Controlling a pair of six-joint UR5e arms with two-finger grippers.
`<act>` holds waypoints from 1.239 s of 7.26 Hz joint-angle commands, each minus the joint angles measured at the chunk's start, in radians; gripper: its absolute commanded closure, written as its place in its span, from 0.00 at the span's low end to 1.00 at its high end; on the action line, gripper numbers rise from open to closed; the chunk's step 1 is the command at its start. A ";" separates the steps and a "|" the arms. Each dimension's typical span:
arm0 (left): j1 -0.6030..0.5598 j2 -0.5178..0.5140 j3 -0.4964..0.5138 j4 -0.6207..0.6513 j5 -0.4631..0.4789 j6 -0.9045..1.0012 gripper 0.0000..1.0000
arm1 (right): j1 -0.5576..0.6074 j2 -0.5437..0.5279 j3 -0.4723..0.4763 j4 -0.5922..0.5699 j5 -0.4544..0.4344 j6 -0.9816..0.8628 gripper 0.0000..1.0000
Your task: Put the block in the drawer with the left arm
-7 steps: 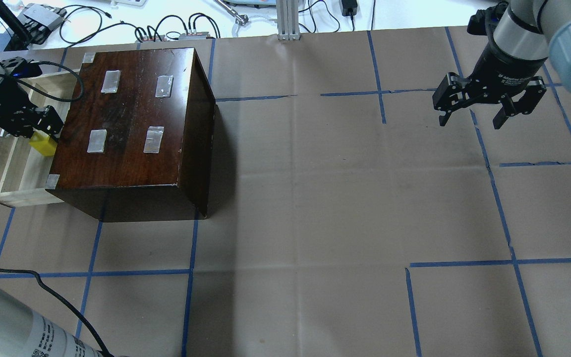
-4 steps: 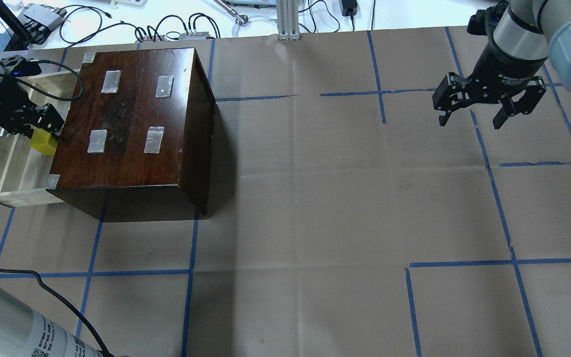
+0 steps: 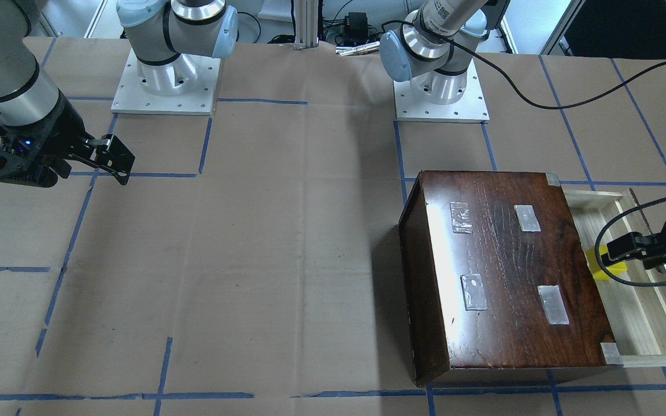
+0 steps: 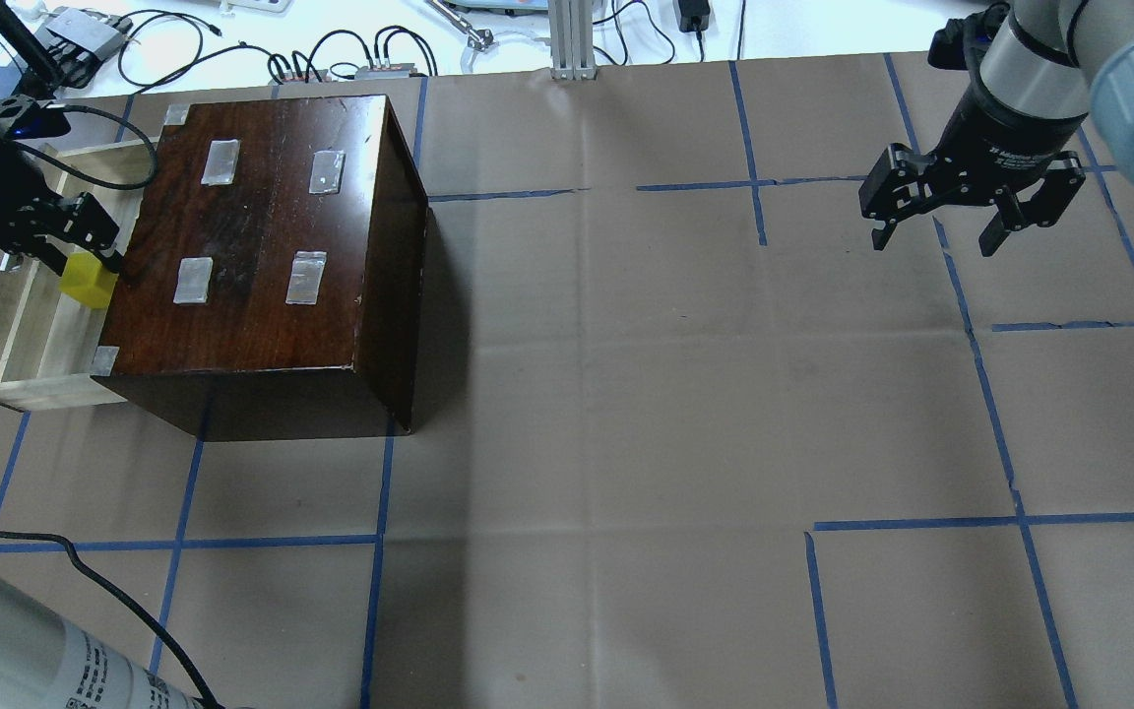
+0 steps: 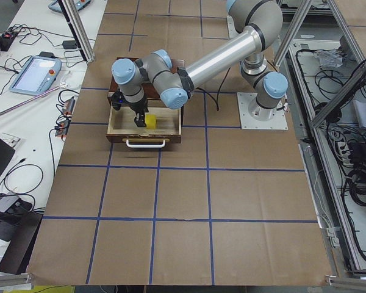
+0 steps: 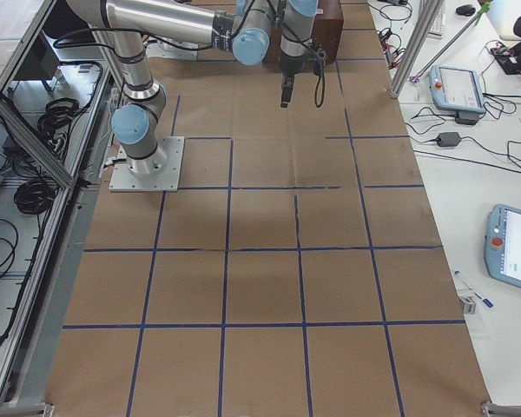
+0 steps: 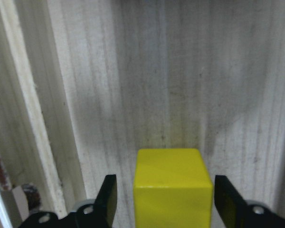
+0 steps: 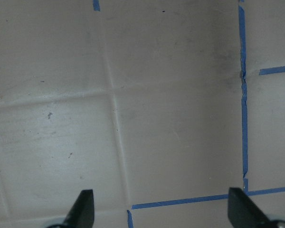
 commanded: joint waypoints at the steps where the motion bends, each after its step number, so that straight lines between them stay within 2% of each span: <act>1: -0.036 0.110 -0.008 -0.009 0.005 -0.020 0.01 | 0.000 0.000 0.001 0.000 0.000 0.000 0.00; 2: -0.123 0.147 -0.022 -0.020 0.018 -0.124 0.01 | 0.000 0.000 0.001 0.000 0.000 0.001 0.00; 4: -0.258 0.197 -0.027 -0.119 0.008 -0.264 0.01 | 0.000 0.000 0.001 0.000 0.000 0.001 0.00; 7: -0.458 0.249 -0.033 -0.135 0.017 -0.417 0.01 | 0.000 0.000 0.001 0.000 0.000 0.001 0.00; 9: -0.506 0.266 -0.054 -0.158 0.006 -0.450 0.01 | 0.000 0.000 0.001 0.000 0.000 0.001 0.00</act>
